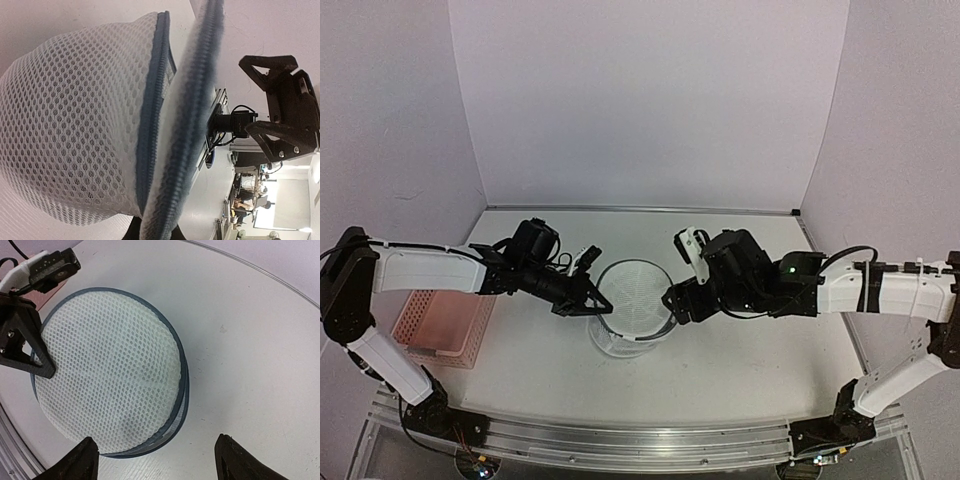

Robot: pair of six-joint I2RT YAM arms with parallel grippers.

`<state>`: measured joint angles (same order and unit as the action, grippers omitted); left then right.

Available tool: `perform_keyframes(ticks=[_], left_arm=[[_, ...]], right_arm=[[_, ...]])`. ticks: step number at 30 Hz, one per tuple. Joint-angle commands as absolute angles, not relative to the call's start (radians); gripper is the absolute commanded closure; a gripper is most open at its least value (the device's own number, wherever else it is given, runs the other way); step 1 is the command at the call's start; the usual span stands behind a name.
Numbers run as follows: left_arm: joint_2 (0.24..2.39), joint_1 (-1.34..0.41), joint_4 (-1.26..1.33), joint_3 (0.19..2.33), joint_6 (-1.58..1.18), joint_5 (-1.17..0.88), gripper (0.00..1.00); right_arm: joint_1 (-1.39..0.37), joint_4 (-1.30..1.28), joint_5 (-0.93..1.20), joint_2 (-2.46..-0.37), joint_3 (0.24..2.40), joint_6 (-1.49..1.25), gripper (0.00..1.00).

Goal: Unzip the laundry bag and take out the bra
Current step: Pass from the left arm to the right

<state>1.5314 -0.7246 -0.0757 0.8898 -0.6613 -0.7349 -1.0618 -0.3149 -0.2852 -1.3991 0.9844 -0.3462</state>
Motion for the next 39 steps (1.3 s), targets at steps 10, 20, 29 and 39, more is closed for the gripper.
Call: perform_keyframes(ticks=[10, 20, 29, 39], left_arm=[[1.493, -0.733, -0.087, 0.963, -0.485, -0.773, 1.00], [1.505, -0.752, -0.080, 0.968, -0.457, -0.775, 1.00], [1.523, -0.753, -0.049, 0.970, -0.447, -0.781, 1.00], [1.562, -0.753, 0.019, 1.003, -0.512, -0.719, 0.81]], right_arm=[[-0.874, -0.251, 0.187, -1.415, 1.037, -0.339, 0.11], [-0.805, -0.104, 0.391, -1.508, 1.013, -0.395, 0.16], [-0.788, -0.052, 0.458, -1.545, 1.011, -0.406, 0.51], [-0.785, -0.058, 0.423, -1.460, 0.975, -0.373, 1.00]])
